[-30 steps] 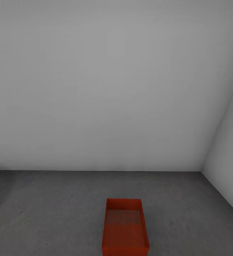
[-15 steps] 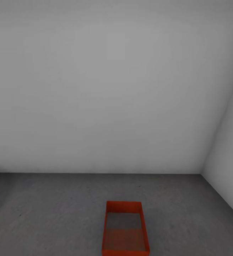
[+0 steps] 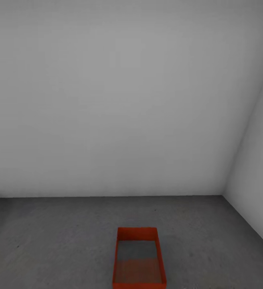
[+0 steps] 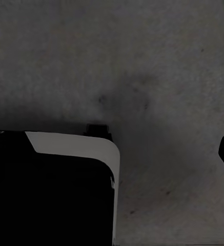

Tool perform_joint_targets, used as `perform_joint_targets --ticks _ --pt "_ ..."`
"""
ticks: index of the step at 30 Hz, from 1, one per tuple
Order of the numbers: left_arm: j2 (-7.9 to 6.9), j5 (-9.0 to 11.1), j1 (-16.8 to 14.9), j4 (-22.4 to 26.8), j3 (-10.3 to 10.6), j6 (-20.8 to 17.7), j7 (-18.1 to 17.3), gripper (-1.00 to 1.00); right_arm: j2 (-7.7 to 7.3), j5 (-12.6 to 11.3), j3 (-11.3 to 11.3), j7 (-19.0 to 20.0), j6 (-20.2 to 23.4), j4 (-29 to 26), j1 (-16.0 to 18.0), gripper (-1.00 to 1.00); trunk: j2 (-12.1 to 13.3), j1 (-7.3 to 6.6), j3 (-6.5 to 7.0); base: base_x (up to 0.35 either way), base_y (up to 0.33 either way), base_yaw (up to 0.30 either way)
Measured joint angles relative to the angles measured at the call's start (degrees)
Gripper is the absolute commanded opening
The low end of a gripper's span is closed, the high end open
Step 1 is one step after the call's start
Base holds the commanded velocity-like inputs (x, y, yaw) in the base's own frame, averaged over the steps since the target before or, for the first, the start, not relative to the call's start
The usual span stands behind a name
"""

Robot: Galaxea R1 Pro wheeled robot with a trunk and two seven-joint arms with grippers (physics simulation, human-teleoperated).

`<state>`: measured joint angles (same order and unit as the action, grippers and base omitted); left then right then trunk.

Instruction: Move the two storage containers from the living room to the garage. In the garage, place one container on the floor and stack the other container on top of it (either order is fine).

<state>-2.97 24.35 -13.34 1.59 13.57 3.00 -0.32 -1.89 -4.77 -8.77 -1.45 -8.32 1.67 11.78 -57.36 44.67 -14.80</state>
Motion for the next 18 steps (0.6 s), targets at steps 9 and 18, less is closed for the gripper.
perform_joint_targets --ticks 9,18 --pt "0.0 0.0 0.0 -0.01 0.0 0.0 0.0 1.0 -0.24 -0.01 0.02 0.29 0.25 0.0 0.0 1.0 0.0 0.0 0.0 0.0 0.0 -0.291" --pt "0.0 0.0 0.0 0.0 0.0 0.0 0.0 1.0 -0.31 0.08 0.02 0.37 0.28 0.0 0.0 1.0 0.0 0.0 0.0 0.0 0.0 -0.3"
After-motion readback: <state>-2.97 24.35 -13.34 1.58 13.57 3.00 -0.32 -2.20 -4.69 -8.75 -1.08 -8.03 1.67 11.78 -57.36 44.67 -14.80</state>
